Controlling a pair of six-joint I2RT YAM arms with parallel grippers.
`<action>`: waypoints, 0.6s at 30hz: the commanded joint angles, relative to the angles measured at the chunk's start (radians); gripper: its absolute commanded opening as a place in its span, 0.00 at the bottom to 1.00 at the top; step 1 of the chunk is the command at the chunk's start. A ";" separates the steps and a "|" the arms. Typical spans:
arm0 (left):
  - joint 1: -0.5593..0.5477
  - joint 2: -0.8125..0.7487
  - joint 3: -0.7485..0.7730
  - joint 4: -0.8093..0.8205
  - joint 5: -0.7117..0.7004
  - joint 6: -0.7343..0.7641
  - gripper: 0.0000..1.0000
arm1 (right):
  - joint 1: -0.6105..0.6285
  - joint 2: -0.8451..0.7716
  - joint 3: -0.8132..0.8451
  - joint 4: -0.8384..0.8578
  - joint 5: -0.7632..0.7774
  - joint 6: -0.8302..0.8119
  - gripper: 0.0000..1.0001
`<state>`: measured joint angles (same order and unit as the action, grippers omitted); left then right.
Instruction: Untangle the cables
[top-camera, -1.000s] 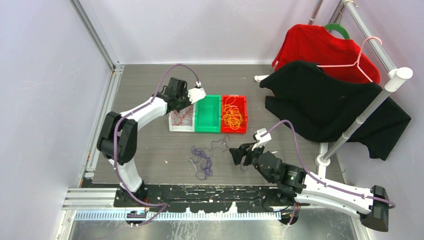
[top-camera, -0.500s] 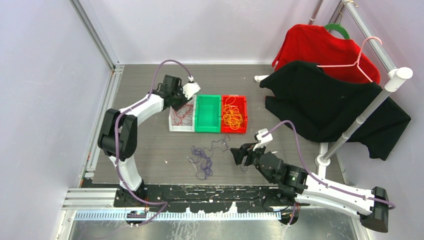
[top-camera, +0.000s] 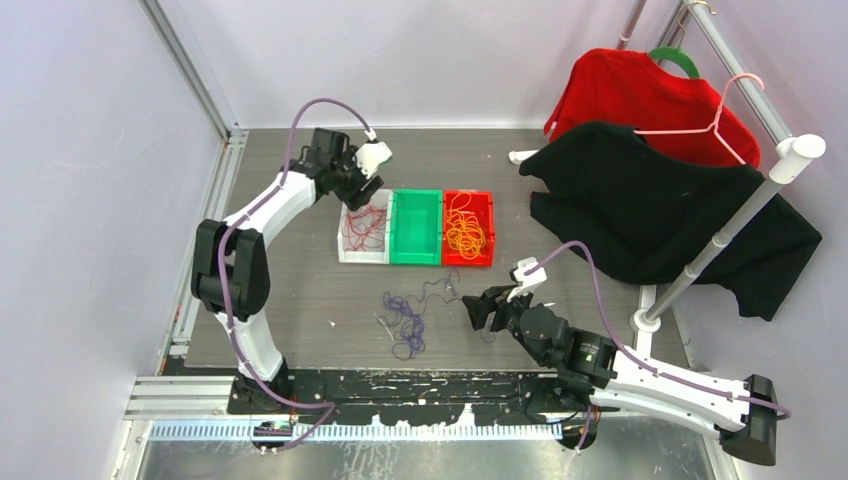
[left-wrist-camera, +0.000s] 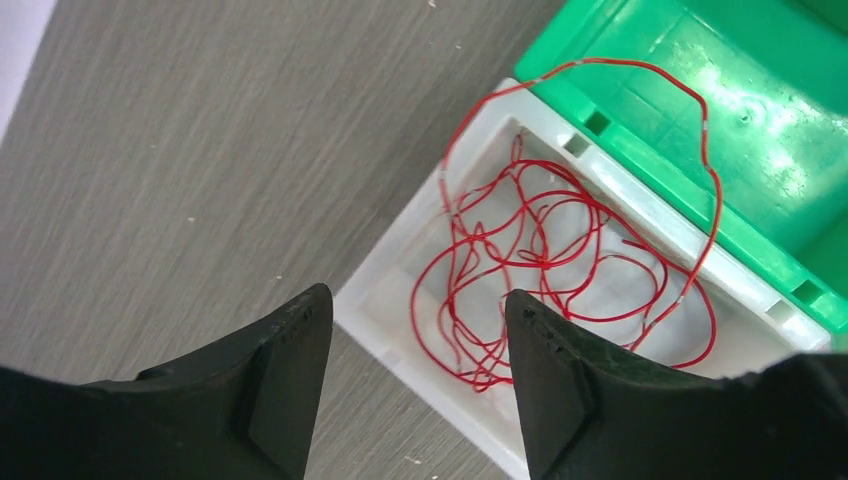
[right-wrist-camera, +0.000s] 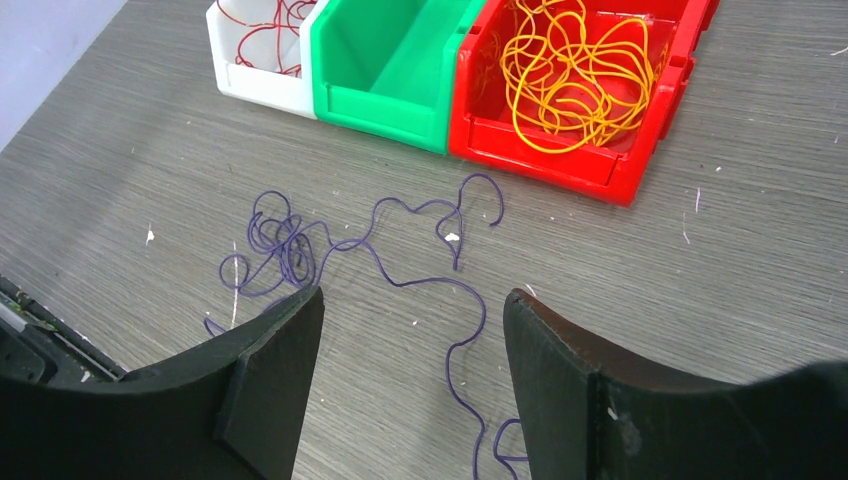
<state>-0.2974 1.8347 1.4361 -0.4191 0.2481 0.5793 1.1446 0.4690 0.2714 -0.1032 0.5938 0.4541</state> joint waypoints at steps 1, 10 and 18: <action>0.052 -0.069 0.112 -0.056 0.072 -0.017 0.65 | 0.006 -0.008 0.053 0.014 0.020 -0.009 0.71; 0.138 -0.101 0.238 -0.332 0.406 0.076 0.81 | 0.006 0.017 0.048 0.033 0.013 -0.011 0.71; 0.086 -0.085 0.154 -0.424 0.447 0.182 0.65 | 0.006 0.052 0.049 0.066 0.004 -0.014 0.71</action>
<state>-0.1730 1.7653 1.6386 -0.8394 0.6754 0.7368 1.1446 0.5098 0.2714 -0.1040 0.5922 0.4492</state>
